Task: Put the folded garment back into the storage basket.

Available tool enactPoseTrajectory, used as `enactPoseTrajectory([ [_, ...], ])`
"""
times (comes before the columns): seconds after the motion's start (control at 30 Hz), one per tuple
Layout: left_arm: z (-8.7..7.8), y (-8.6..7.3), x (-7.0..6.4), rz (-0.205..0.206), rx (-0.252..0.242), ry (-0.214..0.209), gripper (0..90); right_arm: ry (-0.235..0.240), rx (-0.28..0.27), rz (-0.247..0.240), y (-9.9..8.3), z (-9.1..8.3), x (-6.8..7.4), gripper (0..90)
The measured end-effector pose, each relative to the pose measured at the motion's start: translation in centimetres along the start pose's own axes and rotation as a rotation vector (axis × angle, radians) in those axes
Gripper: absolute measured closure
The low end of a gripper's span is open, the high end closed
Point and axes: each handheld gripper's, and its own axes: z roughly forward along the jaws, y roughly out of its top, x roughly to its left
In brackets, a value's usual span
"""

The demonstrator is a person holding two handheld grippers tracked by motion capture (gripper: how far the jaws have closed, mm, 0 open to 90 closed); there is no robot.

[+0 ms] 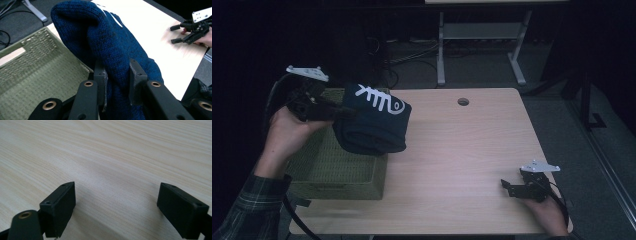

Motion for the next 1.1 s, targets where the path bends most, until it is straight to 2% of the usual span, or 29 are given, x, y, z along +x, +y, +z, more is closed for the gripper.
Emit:
enactPoseTrajectory([
  [0.3, -2.1, -1.4, 1.1, -0.04, -0.02, 0.024, 72.5, -0.002, 0.0, 0.001, 0.0, 0.0, 0.0, 14.9],
  [0.53, -3.4, -2.6, 1.9, -0.058, -0.005, 0.056, 72.5, -0.005, 0.0, 0.004, 0.0, 0.0, 0.0, 14.9],
  [0.87, -3.6, -4.4, 2.6, -0.092, 0.016, 0.075, 72.5, -0.007, -0.001, 0.003, 0.0, 0.0, -0.1, 15.0],
  [1.1, -2.8, -6.1, 3.4, -0.114, 0.045, 0.081, 72.5, -0.009, 0.0, 0.008, 0.0, 0.0, 0.0, 15.0],
])
